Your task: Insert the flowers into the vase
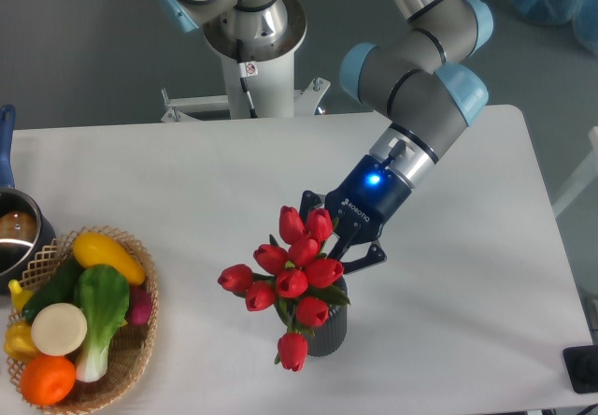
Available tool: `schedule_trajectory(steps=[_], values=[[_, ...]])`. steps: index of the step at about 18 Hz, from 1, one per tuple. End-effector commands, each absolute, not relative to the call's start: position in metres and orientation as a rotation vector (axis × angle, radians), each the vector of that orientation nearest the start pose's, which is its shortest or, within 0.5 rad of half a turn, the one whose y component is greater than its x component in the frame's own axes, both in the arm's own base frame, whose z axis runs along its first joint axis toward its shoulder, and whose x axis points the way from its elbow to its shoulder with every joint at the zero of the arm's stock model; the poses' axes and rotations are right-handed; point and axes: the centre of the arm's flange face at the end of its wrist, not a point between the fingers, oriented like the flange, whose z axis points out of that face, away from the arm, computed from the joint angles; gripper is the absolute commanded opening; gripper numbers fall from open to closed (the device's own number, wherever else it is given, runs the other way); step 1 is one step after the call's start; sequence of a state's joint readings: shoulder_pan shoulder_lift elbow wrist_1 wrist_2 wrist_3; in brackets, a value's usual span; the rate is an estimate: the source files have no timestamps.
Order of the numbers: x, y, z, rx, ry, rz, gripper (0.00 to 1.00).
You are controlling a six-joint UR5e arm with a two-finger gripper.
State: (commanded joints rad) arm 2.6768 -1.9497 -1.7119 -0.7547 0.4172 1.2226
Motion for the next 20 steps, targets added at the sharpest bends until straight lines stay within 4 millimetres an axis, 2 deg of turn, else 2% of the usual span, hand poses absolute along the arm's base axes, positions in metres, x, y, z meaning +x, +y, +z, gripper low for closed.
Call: schedule_trajectory(steps=[5, 10, 15, 20], values=[[-0.443, 0.469, 0.352, -1.966, 0.299, -0.225, 0.73], [-0.450, 0.463, 0.352, -1.976, 0.286, -0.213, 0.97], [-0.454, 0.457, 0.351, -2.045, 0.281, -0.166, 1.00], [-0.455, 0.450, 0.363, -2.052, 0.281, -0.132, 1.00]])
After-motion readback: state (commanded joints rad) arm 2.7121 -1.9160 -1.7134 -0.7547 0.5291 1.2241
